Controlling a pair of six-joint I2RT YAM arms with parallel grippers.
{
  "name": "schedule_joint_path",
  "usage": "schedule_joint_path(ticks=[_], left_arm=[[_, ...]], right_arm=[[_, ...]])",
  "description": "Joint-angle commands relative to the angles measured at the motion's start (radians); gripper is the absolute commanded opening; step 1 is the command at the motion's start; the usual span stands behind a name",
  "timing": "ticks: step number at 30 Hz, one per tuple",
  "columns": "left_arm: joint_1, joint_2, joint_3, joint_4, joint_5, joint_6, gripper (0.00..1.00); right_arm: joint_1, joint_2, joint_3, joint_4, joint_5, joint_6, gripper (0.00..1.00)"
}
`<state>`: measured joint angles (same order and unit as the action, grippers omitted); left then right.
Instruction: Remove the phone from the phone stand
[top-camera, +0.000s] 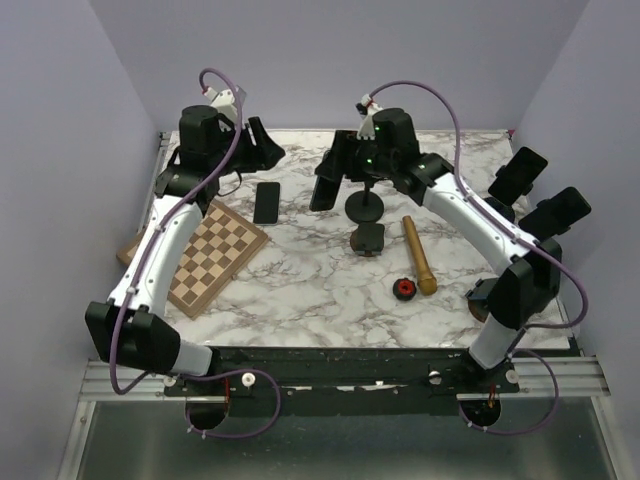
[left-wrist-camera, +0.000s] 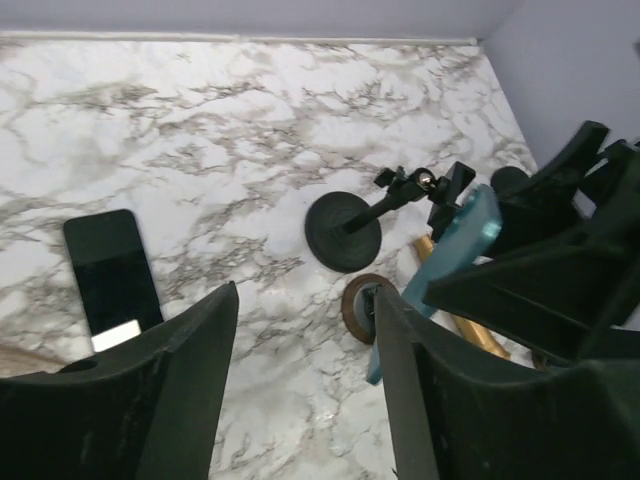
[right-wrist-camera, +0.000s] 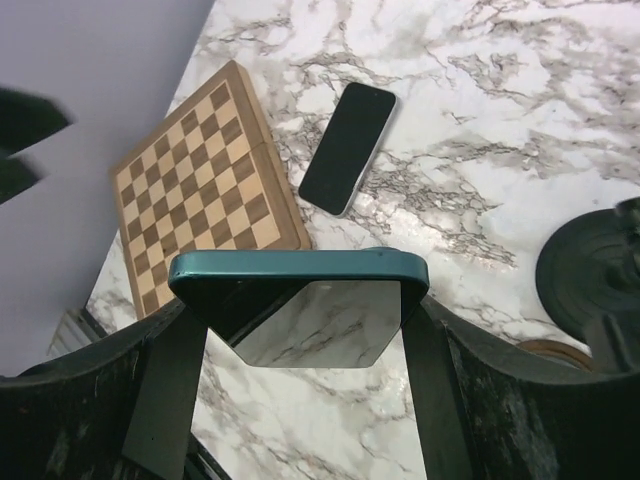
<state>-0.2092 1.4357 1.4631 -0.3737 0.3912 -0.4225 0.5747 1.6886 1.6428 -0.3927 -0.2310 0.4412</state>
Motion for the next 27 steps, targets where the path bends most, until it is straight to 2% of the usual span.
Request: schedule_joint_path(ticks=[1, 7, 10, 20, 27], left_arm=[[0.004, -0.140, -0.038, -0.112, -0.176, 0.111, 0.68], [0.004, -0.321, -0.193, -0.031, -0.317, 0.175, 0.75], [0.005, -0.354, -0.193, -0.032, -0.317, 0.158, 0.76], [0.007, -0.380, -0.218, -0.012, -0.341, 0.172, 0.77], [0.019, -0.359, -0.216, -0.006, -0.289, 0.150, 0.76]], right_arm=[[0.075, 0.133, 0.128, 0.005, 0.141, 0.098, 0.01], [0.140, 0.387, 0.397, -0.182, 0.347, 0.164, 0.01], [0.154, 0.495, 0.506, -0.258, 0.411, 0.193, 0.01], [0.160, 0.718, 0.651, -0.288, 0.497, 0.215, 0.01], [0.159, 0.802, 0.716, -0.295, 0.526, 0.228, 0.01]])
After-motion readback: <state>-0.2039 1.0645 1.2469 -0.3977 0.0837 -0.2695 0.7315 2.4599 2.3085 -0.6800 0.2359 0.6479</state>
